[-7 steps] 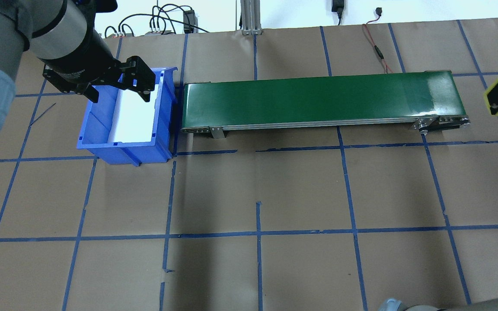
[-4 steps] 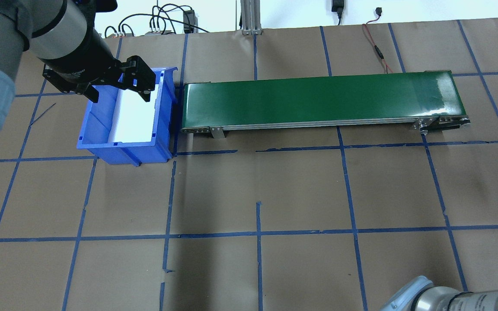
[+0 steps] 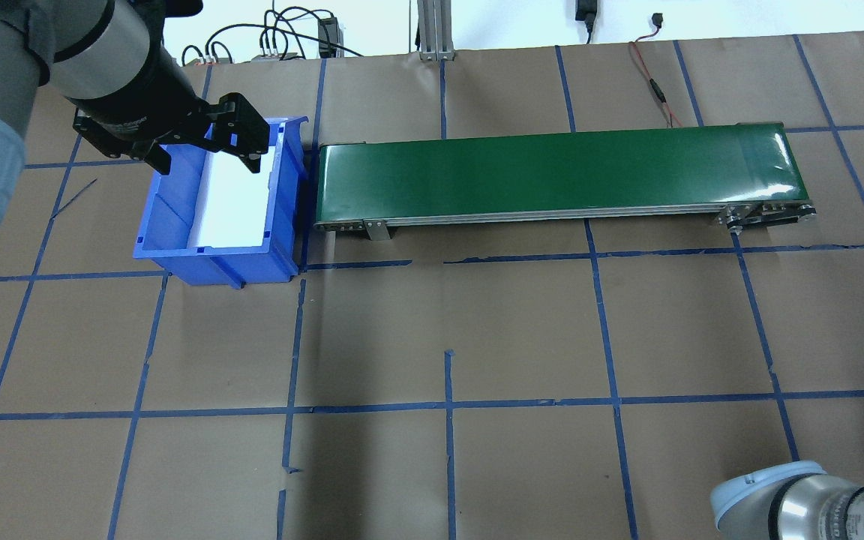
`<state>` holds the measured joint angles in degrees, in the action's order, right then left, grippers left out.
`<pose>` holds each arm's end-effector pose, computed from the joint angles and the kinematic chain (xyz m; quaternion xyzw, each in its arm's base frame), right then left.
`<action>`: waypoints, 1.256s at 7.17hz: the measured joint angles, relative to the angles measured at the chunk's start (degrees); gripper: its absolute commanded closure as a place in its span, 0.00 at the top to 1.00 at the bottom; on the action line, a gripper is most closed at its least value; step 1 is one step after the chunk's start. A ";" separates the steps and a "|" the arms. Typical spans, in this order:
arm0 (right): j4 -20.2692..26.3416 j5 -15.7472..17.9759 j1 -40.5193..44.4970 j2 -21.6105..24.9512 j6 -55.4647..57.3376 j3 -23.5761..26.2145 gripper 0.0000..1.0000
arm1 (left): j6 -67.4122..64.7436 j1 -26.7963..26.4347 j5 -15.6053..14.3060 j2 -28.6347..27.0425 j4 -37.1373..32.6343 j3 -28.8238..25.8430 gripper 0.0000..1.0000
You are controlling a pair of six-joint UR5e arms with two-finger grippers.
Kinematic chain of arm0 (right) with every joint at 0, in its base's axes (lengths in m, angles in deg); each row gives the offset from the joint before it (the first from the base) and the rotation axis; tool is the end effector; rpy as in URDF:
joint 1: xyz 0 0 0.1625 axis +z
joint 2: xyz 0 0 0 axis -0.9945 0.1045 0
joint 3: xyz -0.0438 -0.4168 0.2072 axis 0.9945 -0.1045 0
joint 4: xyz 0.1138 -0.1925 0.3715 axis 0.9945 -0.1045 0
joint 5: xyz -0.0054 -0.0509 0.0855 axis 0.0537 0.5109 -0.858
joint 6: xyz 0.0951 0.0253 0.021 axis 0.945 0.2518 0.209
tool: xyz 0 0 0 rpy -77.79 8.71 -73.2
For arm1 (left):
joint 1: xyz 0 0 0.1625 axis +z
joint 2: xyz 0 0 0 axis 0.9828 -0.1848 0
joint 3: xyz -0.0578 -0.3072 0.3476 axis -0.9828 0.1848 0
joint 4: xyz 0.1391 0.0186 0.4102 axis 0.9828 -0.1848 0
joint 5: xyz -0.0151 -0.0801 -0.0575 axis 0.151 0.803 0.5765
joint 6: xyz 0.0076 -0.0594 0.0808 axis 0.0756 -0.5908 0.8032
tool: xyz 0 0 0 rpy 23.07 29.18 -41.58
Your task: Move block left to right into plate
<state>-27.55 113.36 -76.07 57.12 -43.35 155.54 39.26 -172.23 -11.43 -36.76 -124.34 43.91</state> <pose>-0.4487 -0.1981 0.2761 0.1644 0.9810 0.0253 0.0997 -0.1559 -0.4782 0.5698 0.0147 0.9959 -0.0891 0.0044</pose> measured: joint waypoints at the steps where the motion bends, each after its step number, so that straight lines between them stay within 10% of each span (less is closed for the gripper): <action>1: -0.27 -0.07 -1.08 -0.36 -0.66 0.05 0.46 | 0.01 0.01 0.04 -0.01 0.07 0.04 1.00; 2: -0.42 -0.16 -1.45 -0.73 -0.71 0.01 0.98 | 0.06 0.06 0.06 -0.02 0.11 0.07 1.00; 6: -1.29 -3.01 -0.09 -0.59 1.28 -1.52 1.00 | -0.26 0.24 1.77 -0.62 0.15 -0.44 1.00; 9: 3.40 0.24 19.43 2.23 12.54 -11.88 1.00 | -0.07 0.24 1.99 -0.58 0.21 -0.40 1.00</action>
<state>-24.15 113.60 -56.64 59.35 -30.81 143.66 39.19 -171.99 -9.44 -37.34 -124.12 43.52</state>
